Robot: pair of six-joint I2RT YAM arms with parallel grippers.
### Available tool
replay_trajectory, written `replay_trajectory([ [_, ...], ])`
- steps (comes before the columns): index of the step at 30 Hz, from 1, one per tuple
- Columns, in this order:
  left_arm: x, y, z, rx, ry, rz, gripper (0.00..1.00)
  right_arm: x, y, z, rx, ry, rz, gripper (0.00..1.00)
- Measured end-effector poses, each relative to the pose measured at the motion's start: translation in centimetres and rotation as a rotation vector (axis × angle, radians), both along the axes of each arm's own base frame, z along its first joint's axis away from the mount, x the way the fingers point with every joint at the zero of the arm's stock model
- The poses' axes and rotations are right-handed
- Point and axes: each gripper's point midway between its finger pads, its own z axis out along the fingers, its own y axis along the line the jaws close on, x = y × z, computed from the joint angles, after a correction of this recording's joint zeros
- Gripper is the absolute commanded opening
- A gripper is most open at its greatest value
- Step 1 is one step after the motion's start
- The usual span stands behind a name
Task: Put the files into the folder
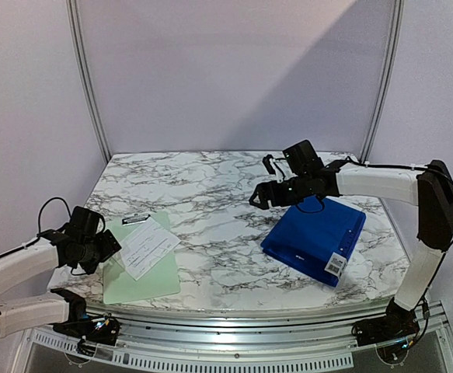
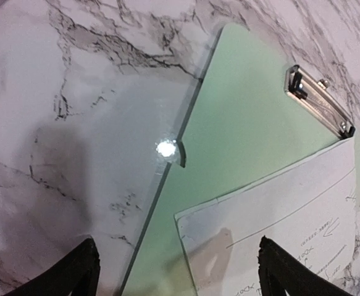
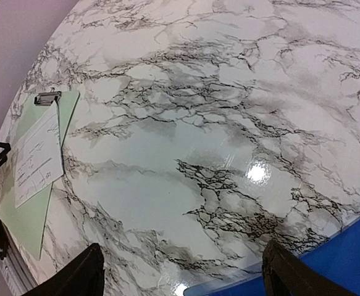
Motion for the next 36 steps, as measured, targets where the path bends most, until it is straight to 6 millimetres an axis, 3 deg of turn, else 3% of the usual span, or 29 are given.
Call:
replay_trajectory([
  [11,0.1,-3.7,0.2,-0.084,-0.036,-0.060,0.86,-0.3,-1.2,-1.0,-0.051,-0.008,-0.019,0.91],
  [17,0.4,-6.5,0.5,-0.156,-0.070,-0.081,0.86,-0.5,-1.9,-0.2,-0.057,-0.029,-0.034,0.94],
  [30,2.1,-14.3,0.8,-0.292,-0.149,-0.142,0.85,-1.6,-4.1,-0.9,-0.117,-0.024,-0.076,0.95],
  [36,3.9,-20.0,1.0,-0.324,-0.166,-0.218,0.84,-1.7,-5.1,-0.2,-0.119,-0.039,-0.099,0.96],
])
